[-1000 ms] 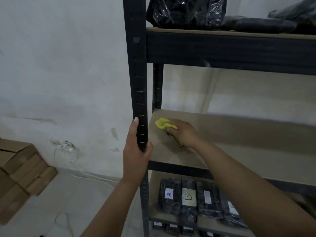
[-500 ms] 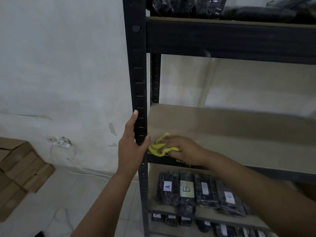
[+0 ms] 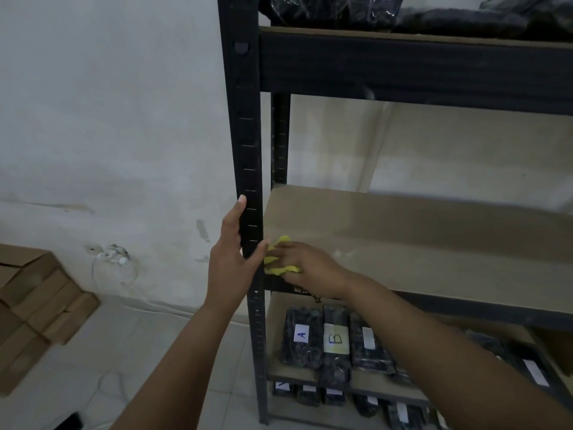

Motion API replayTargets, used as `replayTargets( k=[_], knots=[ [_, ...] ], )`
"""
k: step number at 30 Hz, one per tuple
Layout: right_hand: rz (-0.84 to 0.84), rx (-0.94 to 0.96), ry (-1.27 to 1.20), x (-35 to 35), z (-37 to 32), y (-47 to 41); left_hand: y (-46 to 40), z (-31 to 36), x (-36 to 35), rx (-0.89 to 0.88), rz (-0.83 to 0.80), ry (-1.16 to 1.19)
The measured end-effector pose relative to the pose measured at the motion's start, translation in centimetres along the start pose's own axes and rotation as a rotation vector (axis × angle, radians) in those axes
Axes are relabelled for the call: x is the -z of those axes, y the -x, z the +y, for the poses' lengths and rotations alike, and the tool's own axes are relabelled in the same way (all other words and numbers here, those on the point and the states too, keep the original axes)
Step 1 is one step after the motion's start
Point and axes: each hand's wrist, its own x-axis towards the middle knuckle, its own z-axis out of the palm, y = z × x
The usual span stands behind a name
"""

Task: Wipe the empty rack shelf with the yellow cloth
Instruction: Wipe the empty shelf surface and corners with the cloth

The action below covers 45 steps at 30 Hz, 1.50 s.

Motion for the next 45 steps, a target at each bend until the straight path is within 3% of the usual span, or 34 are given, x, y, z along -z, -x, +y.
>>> replayTargets(
  k=[6,10,14,20,24,28,30,33,36,39,41,43,45],
  knots=[
    [-0.082,-0.112,-0.186,4.0,0.5,0.4,-0.1,0.2,-0.1,0.022,-0.022,-0.031],
    [-0.074,-0.135,-0.118,3.1,-1.4,-2.5,-0.2,0.2,0.0,0.012,-0.022,-0.021],
    [-0.16,-0.011,-0.014,0.7,-0.7,-1.1,-0.1,0.3,0.3,0.017,-0.025,-0.032],
    [-0.188,-0.099,-0.158,4.2,1.2,0.3,0.2,0.3,-0.1,0.033,-0.016,-0.045],
    [-0.063,-0.162,-0.159,5.4,2.3,-3.3,0.0,0.2,-0.3,0.013,-0.008,-0.049],
    [0.022,-0.045,0.098,1.2,2.2,-5.9,-0.2,0.2,-0.1,0.023,0.006,-0.063],
    [0.066,0.035,0.074,0.7,2.4,-4.3,-0.1,0.3,-0.1,0.017,0.019,-0.091],
    [-0.04,0.15,0.013,2.2,3.2,-1.3,0.2,0.1,-0.4,0.02,0.023,-0.129],
    [-0.092,0.011,-0.156,4.9,5.0,-2.3,0.0,-0.2,-0.7,0.029,0.029,-0.132],
    [0.127,-0.115,-0.265,6.6,7.0,-7.0,-0.1,-0.5,-1.1,0.047,0.049,-0.146],
    [0.219,-0.188,-0.206,6.2,9.0,-10.8,0.1,-0.7,-1.3,0.063,0.059,-0.145],
    [0.185,-0.29,-0.078,4.5,10.8,-13.7,0.0,-0.9,-1.4,0.067,0.065,-0.145],
    [0.134,-0.27,0.076,3.0,11.8,-15.5,-0.2,-0.8,-1.3,0.062,0.076,-0.15]
  ],
)
